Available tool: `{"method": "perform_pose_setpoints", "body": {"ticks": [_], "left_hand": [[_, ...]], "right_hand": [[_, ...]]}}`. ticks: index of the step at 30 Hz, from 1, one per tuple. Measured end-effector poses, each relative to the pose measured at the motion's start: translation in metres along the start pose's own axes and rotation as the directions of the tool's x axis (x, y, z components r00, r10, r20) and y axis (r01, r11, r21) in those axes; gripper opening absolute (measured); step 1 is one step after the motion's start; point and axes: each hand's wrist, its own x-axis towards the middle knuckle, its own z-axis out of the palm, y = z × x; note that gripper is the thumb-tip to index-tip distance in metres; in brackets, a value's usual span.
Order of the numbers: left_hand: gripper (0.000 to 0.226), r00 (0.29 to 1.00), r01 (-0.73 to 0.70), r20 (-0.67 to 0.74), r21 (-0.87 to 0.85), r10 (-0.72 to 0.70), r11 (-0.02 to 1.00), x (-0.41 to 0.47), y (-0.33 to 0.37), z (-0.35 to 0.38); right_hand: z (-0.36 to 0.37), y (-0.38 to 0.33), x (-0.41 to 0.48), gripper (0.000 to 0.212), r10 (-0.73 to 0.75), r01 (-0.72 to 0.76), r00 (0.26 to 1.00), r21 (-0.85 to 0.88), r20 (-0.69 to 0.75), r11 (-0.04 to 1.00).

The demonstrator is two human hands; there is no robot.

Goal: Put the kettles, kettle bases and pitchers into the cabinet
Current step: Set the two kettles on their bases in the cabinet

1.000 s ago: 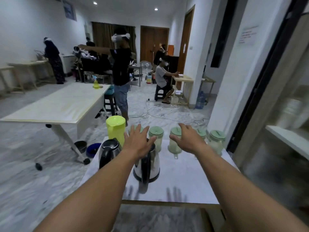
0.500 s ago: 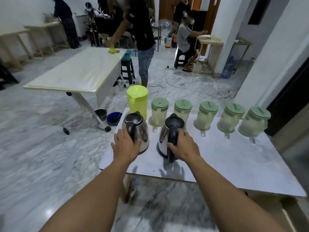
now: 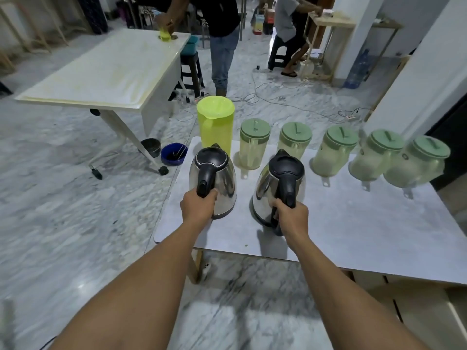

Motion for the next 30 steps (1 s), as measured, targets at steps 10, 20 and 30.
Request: {"method": "perform_pose_setpoints", "body": {"ticks": [10, 20, 30], "left_hand": [[0.012, 0.999, -0.043, -0.002, -0.028, 0.043, 0.999, -0.029, 0.029, 0.001], [0.019, 0.959, -0.282, -0.018, -0.031, 0.282, 0.959, -0.088, 0.143, -0.012], [0.023, 0.794, -0.54, 0.245, -0.134, 0.556, 0.831, -0.119, 0.244, 0.002]], "right_hand": [[-0.032, -0.022, -0.006, 0.022, -0.044, 0.037, 0.982, -0.039, -0.185, 0.999], [-0.12, -0.104, -0.052, 0.024, -0.227, 0.223, 0.929, -0.046, -0.292, 0.974], [-0.186, -0.163, -0.123, 0.027, -0.285, 0.349, 0.742, -0.013, -0.606, 0.937]]}}
